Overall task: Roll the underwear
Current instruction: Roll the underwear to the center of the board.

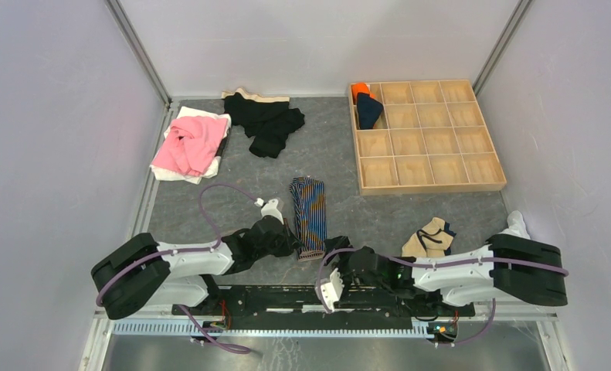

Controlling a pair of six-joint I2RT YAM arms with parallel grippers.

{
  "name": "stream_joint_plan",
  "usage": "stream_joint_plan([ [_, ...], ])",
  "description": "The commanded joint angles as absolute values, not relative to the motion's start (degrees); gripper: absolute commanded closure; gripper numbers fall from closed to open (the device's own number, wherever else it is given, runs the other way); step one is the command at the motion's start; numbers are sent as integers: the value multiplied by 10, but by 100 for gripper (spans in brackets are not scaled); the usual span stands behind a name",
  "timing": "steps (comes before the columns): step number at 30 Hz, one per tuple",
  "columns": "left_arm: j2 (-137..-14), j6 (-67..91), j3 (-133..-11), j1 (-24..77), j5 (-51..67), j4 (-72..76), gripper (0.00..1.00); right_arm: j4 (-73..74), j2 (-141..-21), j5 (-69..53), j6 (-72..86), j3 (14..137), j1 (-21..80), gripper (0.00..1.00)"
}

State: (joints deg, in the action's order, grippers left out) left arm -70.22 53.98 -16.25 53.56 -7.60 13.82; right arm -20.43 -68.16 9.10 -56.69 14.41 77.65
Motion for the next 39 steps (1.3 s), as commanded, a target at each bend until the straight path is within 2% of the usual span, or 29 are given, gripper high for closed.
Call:
stream_joint_plan([
  [1,-728,528,-145,538,-90,108,98,-247,-711,106,-591,141,779,11],
  [9,-730,524,-142,538,-89,111,98,-294,-778,131,-610,140,783,15],
  [15,-730,520,-142,537,-87,110,98,-314,-819,131,-615,141,783,23],
  [24,-730,513,-147,537,-84,106,98,-356,-873,125,-612,149,784,21],
  [29,-733,514,-147,537,-82,107,98,-369,-890,129,-607,155,784,27],
  [33,-734,512,-144,537,-83,110,98,-392,-891,133,-602,147,783,46],
  [39,-733,506,-139,535,-85,115,98,-395,-892,134,-596,148,783,65],
])
